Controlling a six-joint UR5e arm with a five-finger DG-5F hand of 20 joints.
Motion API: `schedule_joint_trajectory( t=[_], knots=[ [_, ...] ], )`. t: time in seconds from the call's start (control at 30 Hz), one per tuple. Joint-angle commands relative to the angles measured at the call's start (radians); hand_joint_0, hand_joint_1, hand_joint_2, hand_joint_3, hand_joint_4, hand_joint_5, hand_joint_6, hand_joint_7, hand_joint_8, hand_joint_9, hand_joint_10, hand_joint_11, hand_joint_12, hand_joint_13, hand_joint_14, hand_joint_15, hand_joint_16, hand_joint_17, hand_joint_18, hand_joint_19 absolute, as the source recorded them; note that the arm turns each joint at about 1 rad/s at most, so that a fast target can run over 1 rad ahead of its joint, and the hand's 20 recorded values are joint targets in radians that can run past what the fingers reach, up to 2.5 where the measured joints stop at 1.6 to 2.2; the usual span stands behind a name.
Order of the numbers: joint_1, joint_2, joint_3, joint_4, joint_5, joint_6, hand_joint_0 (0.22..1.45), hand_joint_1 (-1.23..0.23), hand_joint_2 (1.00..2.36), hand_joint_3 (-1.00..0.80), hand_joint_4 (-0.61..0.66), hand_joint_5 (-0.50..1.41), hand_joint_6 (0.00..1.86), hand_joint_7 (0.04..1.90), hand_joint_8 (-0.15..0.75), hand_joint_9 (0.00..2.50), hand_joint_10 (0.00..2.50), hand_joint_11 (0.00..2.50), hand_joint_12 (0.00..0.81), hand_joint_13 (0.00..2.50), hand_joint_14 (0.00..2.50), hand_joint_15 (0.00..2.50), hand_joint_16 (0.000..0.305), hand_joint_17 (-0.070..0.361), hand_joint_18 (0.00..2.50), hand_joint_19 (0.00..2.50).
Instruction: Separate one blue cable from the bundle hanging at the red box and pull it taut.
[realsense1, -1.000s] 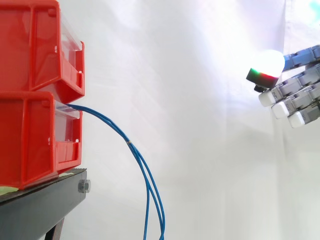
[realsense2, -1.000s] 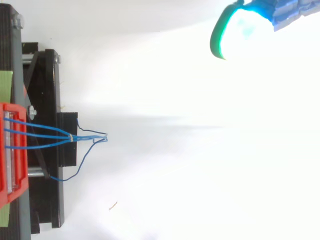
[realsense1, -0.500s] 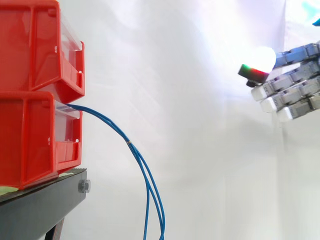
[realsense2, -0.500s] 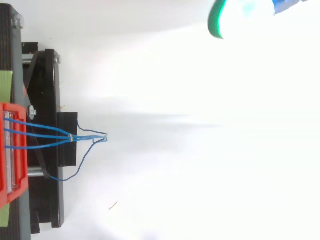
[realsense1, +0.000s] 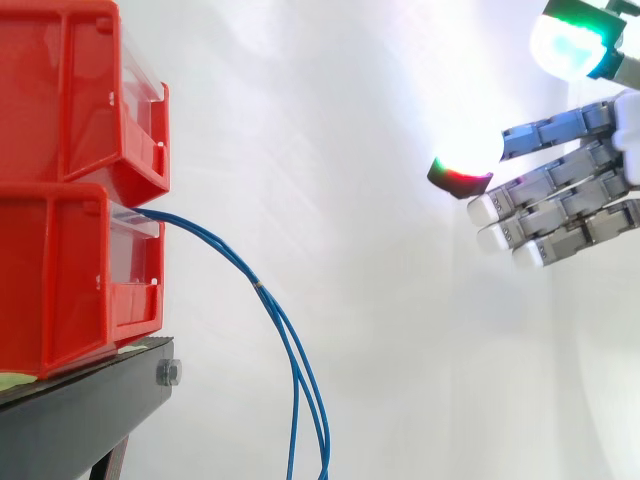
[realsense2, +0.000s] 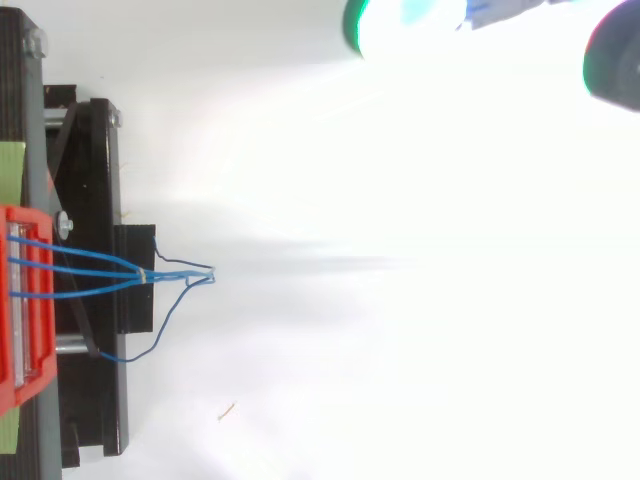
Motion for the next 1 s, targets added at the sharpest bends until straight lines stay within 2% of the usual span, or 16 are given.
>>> schedule_joint_trajectory(
  t=[0.0,0.13,0.23,0.3,0.4,0.5,0.57,0.6,0.67,0.7,0.83,0.93,0.97],
  knots=[
    [0.024,-0.037,0.003,0.035,0.002,-0.009,0.55,-0.56,1.0,-0.5,0.2,-0.2,0.5,0.76,0.275,0.62,0.01,0.29,0.309,0.43,0.0,0.09,0.037,0.083,0.32,0.11],
    [0.039,-0.06,0.01,0.062,0.004,-0.005,0.55,-0.57,1.0,-0.5,0.2,-0.2,0.5,0.76,0.276,0.62,0.01,0.29,0.306,0.43,0.0,0.09,0.035,0.079,0.3,0.1],
    [0.05,-0.062,0.01,0.065,0.007,-0.008,0.55,-0.57,1.0,-0.5,0.2,-0.2,0.5,0.76,0.278,0.62,0.01,0.28,0.306,0.43,0.0,0.09,0.035,0.079,0.3,0.11],
    [0.056,-0.066,0.01,0.061,0.048,-0.009,0.55,-0.57,1.0,-0.5,0.2,-0.2,0.5,0.76,0.278,0.62,0.01,0.29,0.307,0.44,0.0,0.09,0.035,0.079,0.3,0.11],
    [0.06,-0.079,0.01,0.053,0.079,-0.009,0.55,-0.57,1.0,-0.5,0.21,-0.2,0.5,0.76,0.278,0.64,0.01,0.3,0.306,0.44,0.0,0.09,0.035,0.078,0.31,0.1],
    [0.07,-0.097,0.015,0.062,0.081,-0.009,0.55,-0.57,1.0,-0.5,0.21,-0.19,0.5,0.76,0.274,0.65,0.01,0.3,0.293,0.45,0.0,0.08,0.033,0.075,0.32,0.1],
    [0.073,-0.134,0.047,0.067,0.071,-0.006,0.55,-0.57,1.0,-0.5,0.21,-0.19,0.5,0.76,0.276,0.65,0.01,0.29,0.289,0.45,0.0,0.08,0.033,0.074,0.32,0.1],
    [0.073,-0.134,0.047,0.067,0.071,-0.006,0.55,-0.57,1.0,-0.5,0.21,-0.19,0.5,0.76,0.276,0.65,0.01,0.29,0.289,0.45,0.0,0.07,0.033,0.074,0.32,0.1],
    [0.073,-0.163,0.069,0.065,0.064,0.001,0.55,-0.57,1.0,-0.5,0.21,-0.19,0.5,0.76,0.278,0.65,0.01,0.29,0.289,0.45,0.0,0.08,0.032,0.073,0.32,0.1],
    [0.073,-0.184,0.088,0.067,0.05,0.015,0.55,-0.57,1.0,-0.5,0.21,-0.19,0.5,0.76,0.281,0.66,0.01,0.3,0.289,0.45,0.0,0.07,0.032,0.073,0.32,0.1],
    [0.074,-0.214,0.11,0.078,0.048,0.021,0.55,-0.57,1.0,-0.5,0.22,-0.19,0.5,0.76,0.281,0.67,0.01,0.3,0.287,0.45,0.0,0.07,0.032,0.073,0.33,0.1],
    [0.08,-0.214,0.111,0.085,0.084,-0.005,0.55,-0.57,1.0,-0.5,0.22,-0.19,0.5,0.76,0.279,0.67,0.01,0.31,0.284,0.46,0.0,0.07,0.032,0.072,0.33,0.1],
    [0.088,-0.214,0.111,0.088,0.117,-0.02,0.55,-0.57,1.0,-0.5,0.22,-0.19,0.5,0.76,0.281,0.67,0.01,0.3,0.283,0.46,0.0,0.07,0.032,0.072,0.33,0.1]
  ],
)
